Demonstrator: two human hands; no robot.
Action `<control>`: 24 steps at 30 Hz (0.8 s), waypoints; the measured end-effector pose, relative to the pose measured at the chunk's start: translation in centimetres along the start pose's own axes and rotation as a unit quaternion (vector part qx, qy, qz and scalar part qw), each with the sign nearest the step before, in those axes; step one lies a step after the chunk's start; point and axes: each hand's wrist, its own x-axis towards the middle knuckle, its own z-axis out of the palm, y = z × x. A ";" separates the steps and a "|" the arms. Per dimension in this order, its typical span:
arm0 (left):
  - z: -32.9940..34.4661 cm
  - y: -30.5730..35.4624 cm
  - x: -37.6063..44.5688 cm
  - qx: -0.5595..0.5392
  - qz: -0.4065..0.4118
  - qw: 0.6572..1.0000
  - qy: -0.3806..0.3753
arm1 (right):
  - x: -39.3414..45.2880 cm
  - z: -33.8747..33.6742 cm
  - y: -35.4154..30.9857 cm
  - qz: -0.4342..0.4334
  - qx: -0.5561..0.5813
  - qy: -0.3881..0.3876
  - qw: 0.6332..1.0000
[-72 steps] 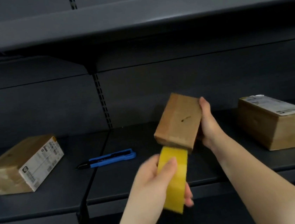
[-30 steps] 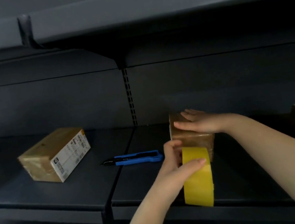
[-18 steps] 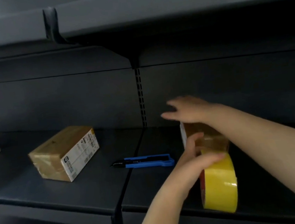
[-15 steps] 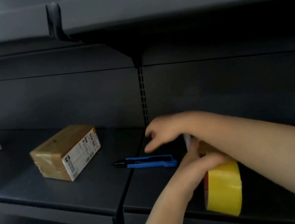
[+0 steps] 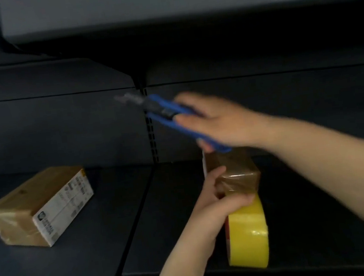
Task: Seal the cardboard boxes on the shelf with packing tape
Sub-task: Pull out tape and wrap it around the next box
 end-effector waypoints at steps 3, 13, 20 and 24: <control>0.1 0.0 -0.4 0.020 -0.009 1.000 -0.015 | -7.4 -5.3 1.3 -0.014 -0.079 0.062 0.995; 0.1 0.2 -1.0 0.044 -0.009 0.999 0.001 | -16.6 -5.2 5.5 0.041 -0.447 -0.074 0.890; 0.2 0.3 -1.1 0.047 -0.003 0.999 0.001 | -14.5 -4.0 4.5 0.075 -0.407 -0.127 0.901; 0.2 0.3 -1.3 0.051 -0.004 0.999 0.008 | -14.0 -4.2 4.8 0.063 -0.432 -0.158 0.886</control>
